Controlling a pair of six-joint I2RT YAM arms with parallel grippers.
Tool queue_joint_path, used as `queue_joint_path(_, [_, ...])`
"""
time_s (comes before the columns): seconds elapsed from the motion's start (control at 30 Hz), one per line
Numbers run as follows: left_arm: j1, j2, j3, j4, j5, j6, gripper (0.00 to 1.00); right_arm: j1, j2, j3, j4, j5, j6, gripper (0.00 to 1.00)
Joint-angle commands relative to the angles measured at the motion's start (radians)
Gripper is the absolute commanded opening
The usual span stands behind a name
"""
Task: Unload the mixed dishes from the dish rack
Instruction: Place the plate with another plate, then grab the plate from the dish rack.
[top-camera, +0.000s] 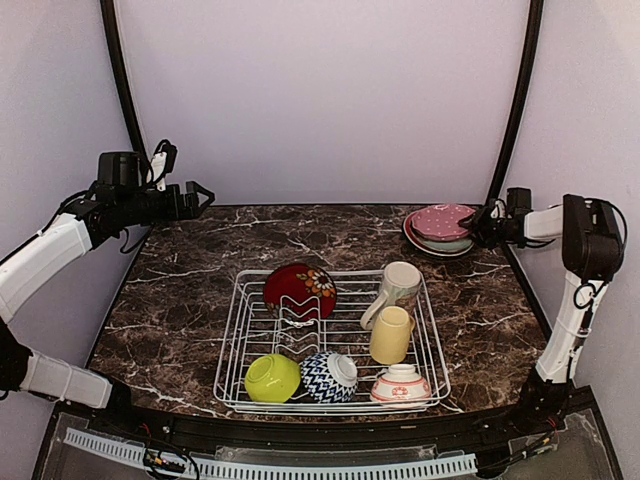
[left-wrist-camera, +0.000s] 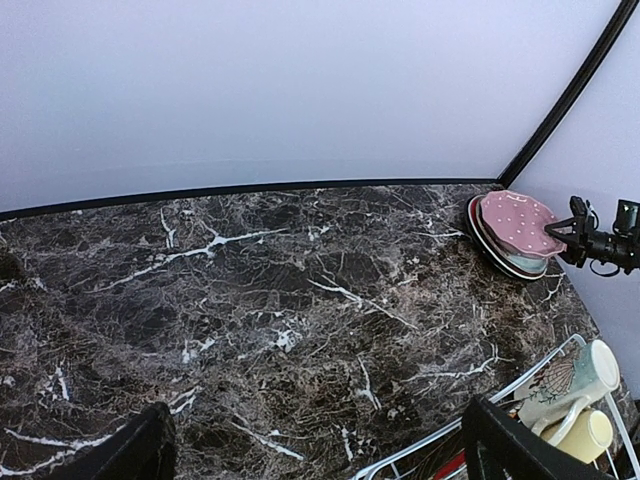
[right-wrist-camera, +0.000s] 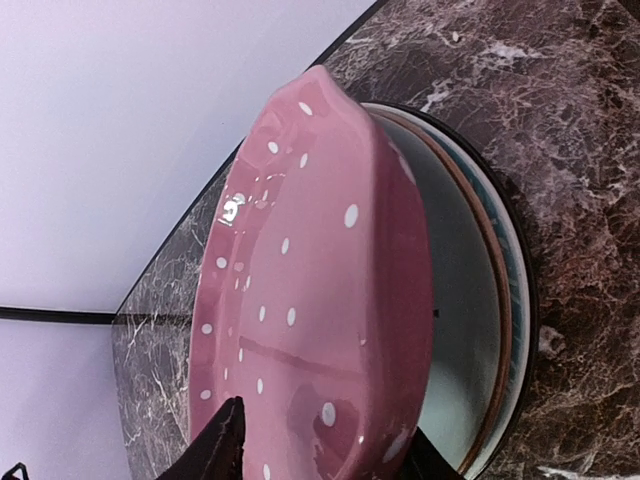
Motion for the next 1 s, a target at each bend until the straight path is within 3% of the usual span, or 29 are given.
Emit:
queue_joint_path(0.0, [-0.005,-0.009,-0.016,-0.001,0.016,-0.005,0.99,0.011,-0.074,0.030,-0.046,0.065,-0.087,0.47])
queue_joint_path(0.43, [-0.006,-0.017,-0.015,0.002,0.023,-0.009,0.99,0.017,-0.161,0.011,-0.250,0.161,-0.230,0.83])
queue_joint_path(0.73, [-0.006,-0.022,-0.018,0.002,0.014,-0.007,0.99,0.045,-0.285,-0.049,-0.297,0.173,-0.317,0.86])
queue_joint_path(0.97, [-0.006,-0.029,-0.018,0.003,0.015,-0.008,0.99,0.264,-0.406,-0.016,-0.415,0.222,-0.534,0.87])
